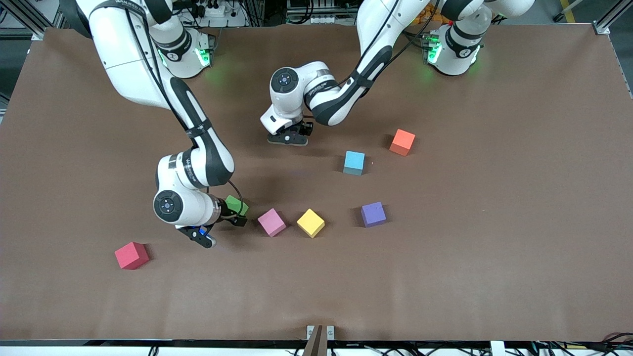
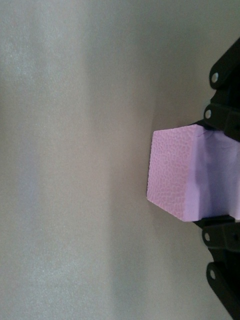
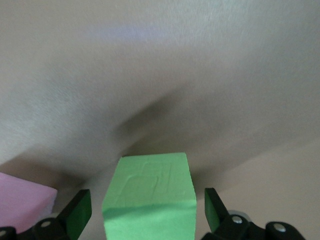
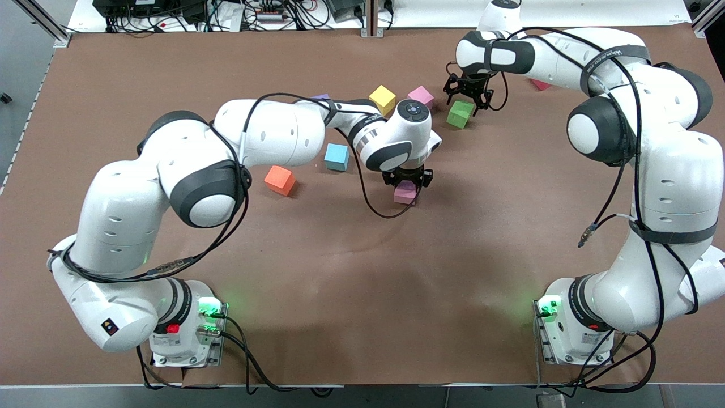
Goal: Arrange blocks into number 1
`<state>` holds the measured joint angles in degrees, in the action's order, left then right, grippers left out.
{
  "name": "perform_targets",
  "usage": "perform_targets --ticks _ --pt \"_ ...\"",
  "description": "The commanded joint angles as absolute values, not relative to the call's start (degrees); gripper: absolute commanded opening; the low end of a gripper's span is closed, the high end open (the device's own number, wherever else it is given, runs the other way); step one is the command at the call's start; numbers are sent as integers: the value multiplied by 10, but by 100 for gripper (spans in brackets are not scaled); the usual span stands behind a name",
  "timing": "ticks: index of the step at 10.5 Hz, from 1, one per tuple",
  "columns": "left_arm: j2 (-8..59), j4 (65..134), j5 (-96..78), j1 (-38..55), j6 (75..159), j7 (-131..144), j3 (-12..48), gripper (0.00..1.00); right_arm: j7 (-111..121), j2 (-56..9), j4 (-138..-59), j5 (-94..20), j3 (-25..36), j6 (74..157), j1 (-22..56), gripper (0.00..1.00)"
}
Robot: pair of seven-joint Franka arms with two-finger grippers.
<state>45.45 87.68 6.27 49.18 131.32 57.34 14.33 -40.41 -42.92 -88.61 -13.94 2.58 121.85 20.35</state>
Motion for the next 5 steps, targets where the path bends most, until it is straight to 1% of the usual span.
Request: perform_targets --ticks 1,2,4,5 --pt "483 834 72 497 1277 562 139 0 -405 -430 -893 -146 20 1211 202 84" --pt "483 834 69 497 1276 566 139 0 -404 -430 -893 -146 15 1204 199 78" --pt "482 833 35 497 1260 577 136 0 -399 -429 -892 -146 13 1197 197 60" --pt "482 833 32 497 1259 594 135 0 -387 -426 -892 -146 13 1196 195 53"
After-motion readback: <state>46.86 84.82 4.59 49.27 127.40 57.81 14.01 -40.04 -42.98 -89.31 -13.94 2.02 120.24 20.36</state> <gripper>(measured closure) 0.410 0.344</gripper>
